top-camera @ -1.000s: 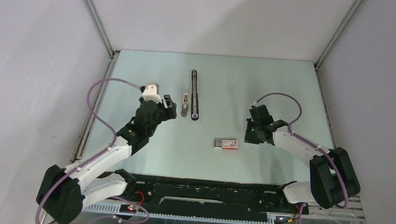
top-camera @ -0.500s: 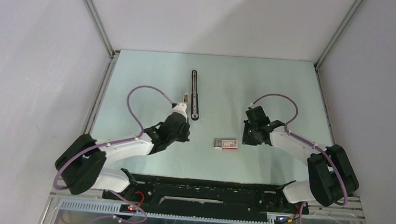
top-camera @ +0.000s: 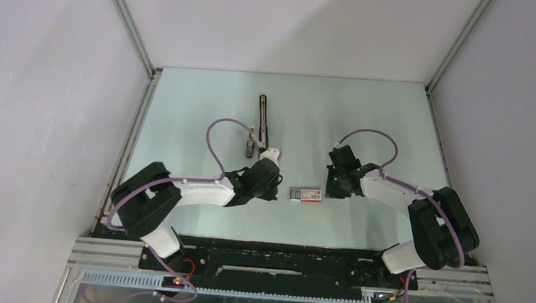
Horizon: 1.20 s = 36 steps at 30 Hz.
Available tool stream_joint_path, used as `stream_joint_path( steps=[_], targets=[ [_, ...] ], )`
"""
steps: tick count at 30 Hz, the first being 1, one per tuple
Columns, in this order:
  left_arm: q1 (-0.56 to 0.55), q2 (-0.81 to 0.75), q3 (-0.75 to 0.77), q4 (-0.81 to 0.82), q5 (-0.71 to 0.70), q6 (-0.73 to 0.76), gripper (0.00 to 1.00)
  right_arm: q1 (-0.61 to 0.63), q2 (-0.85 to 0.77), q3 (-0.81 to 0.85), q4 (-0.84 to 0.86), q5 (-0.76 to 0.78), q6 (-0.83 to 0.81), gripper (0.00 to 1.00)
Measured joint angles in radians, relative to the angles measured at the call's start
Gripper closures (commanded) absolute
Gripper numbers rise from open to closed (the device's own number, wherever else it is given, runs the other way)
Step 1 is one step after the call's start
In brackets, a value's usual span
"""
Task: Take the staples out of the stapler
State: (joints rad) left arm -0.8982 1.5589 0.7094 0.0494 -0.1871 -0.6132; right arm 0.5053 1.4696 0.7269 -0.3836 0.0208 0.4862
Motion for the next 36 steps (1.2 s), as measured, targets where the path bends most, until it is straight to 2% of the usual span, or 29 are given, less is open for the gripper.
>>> stream_joint_path(
  steps=[15, 36],
  targets=[
    [-0.071, 0.138, 0.09, 0.047, 0.023, -0.036, 1.0, 0.019, 0.012, 0.0, 0.035, -0.029, 0.001, 0.91],
    [-0.093, 0.157, 0.105, 0.058, 0.022, -0.043, 1.0, 0.072, 0.042, 0.024, 0.045, -0.033, 0.027, 0.91]
  ],
)
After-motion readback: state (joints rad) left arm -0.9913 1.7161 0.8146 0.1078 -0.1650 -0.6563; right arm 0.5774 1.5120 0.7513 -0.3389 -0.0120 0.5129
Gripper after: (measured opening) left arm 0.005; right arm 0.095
